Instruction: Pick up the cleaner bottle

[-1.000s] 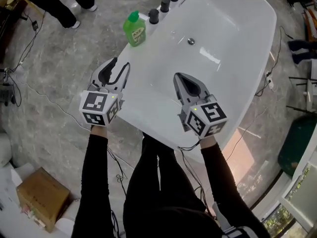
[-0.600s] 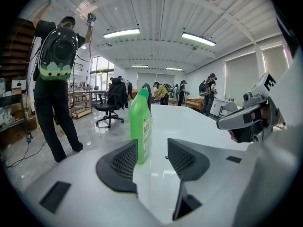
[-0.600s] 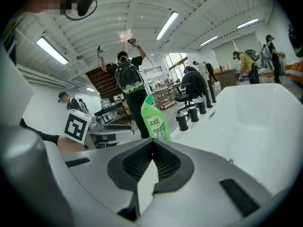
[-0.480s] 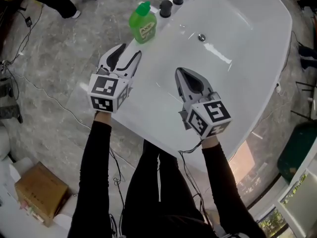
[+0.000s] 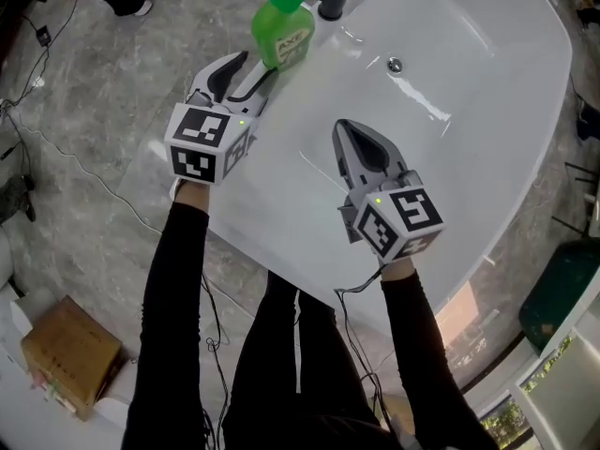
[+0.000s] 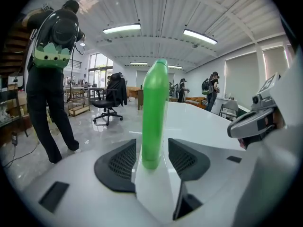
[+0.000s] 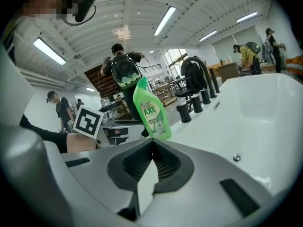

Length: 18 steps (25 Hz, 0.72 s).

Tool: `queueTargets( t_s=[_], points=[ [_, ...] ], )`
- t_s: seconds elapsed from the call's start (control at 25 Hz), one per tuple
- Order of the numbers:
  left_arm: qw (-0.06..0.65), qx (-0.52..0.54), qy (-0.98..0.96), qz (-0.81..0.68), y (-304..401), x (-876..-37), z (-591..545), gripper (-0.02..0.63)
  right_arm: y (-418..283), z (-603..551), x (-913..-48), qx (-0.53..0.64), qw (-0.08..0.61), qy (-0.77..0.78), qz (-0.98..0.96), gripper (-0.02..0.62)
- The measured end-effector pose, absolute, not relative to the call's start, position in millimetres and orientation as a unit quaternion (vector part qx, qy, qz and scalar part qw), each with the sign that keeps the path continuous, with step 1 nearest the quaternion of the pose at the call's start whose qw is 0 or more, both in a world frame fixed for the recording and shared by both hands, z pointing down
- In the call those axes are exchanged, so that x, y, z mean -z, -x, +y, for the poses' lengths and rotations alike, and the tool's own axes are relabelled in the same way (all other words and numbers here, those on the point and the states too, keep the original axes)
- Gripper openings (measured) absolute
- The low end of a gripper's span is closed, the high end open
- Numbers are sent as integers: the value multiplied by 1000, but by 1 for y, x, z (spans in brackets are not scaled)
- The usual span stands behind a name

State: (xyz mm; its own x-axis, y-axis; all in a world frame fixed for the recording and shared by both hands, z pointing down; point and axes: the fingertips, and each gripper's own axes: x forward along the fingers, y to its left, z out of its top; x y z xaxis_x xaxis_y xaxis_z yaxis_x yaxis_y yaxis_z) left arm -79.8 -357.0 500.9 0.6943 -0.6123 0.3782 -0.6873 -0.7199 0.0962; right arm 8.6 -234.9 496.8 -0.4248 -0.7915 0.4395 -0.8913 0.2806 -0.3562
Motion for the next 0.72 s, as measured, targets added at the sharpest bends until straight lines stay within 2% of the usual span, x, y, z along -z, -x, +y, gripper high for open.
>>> queueTargets(
  t_s=[0.72],
  points=[
    [59, -165, -931, -319, 43, -505, -389, 229, -8, -238, -523, -304, 84, -529, -788, 1]
  ],
)
